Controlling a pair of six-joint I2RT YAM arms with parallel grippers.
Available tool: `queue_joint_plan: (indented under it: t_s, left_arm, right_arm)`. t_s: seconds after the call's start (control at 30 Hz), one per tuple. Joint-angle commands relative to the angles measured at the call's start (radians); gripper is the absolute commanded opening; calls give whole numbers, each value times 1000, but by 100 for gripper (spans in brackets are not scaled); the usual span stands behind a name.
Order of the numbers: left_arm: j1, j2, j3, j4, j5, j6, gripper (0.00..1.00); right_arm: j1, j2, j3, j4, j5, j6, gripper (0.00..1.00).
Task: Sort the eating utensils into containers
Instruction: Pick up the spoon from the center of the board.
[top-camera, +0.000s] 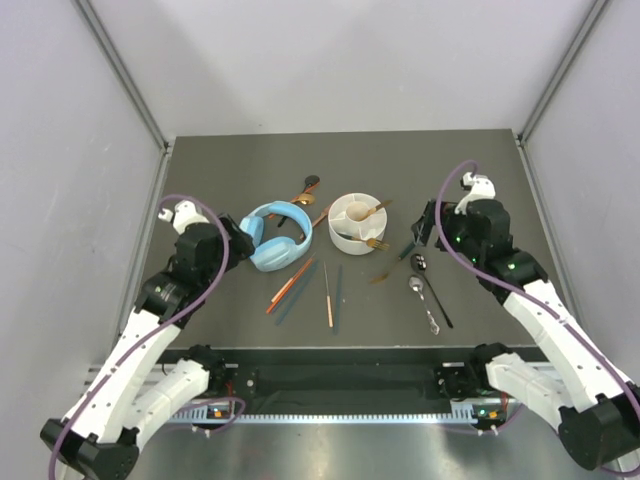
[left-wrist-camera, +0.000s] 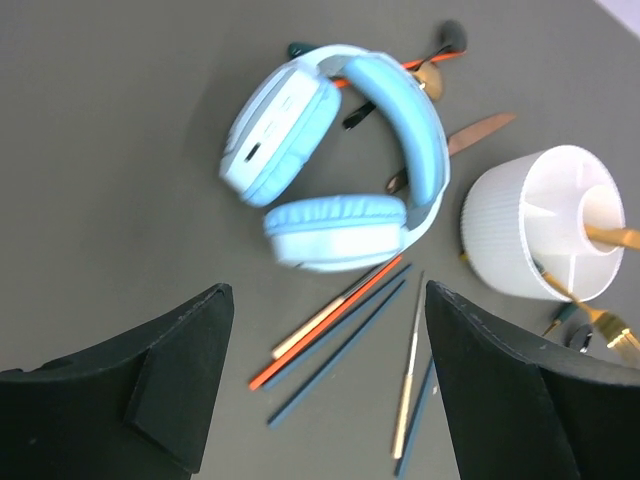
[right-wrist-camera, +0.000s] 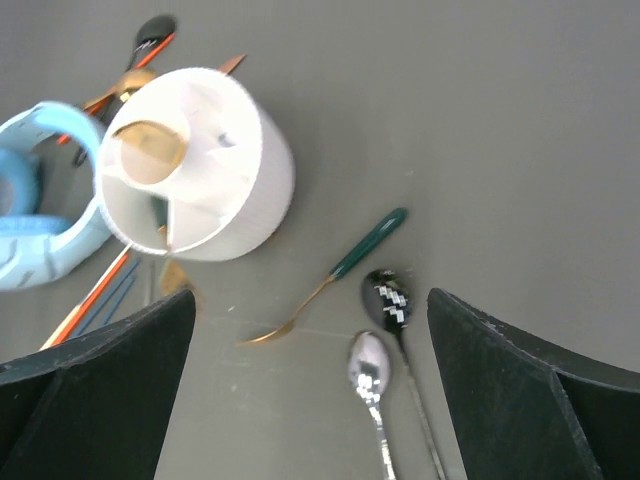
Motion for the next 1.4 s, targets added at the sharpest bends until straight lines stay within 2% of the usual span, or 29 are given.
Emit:
queue_joint_plan:
  t_s: [0.0,0.1,0.17,0.3,0.47,0.57,0.67,0.77,0.93,1.1,1.37]
  left_arm:
    - [3,-53,-27,-71,-33,0,82]
    - [3,-51,-30,-124,-36,-3,82]
    - [3,-56,-53,-117,-10,18,82]
    - [3,-62,-44,-111,-44,35,82]
    - [3,-19,-12,-100,-18,32,82]
    - [3,-21,-40,-115,5,0,82]
    - [3,-51,-93,-91,31,-3,82]
    - [3,-62,-116,-52,40,14,82]
    - [3,-25,-72,-51,39,31,82]
    - [3,-22,-90,-39,56,32,82]
    - [3,-34,-113,-32,59,25,82]
  right_arm:
    - [-9,-13,28,-46,153,-15,100]
    - [-11,13,2,-69,170,19,100]
    - [-12,18,-24,-71,152,40,100]
    - [-12,-25,-47,-36,116,49,100]
    - [-12,-53,-88,-22,151,60,100]
    - [-18,-15,-110,-78,208,89,100]
    - [-23,60,-122,-114,164,117,100]
    - [-24,117,-157,-88,121,144,100]
    - [-23,195,-193,-43,161,164,98]
    - [-24,303,-168,-28,159,149,91]
    - [-27,370,-174,-16,181,169,83]
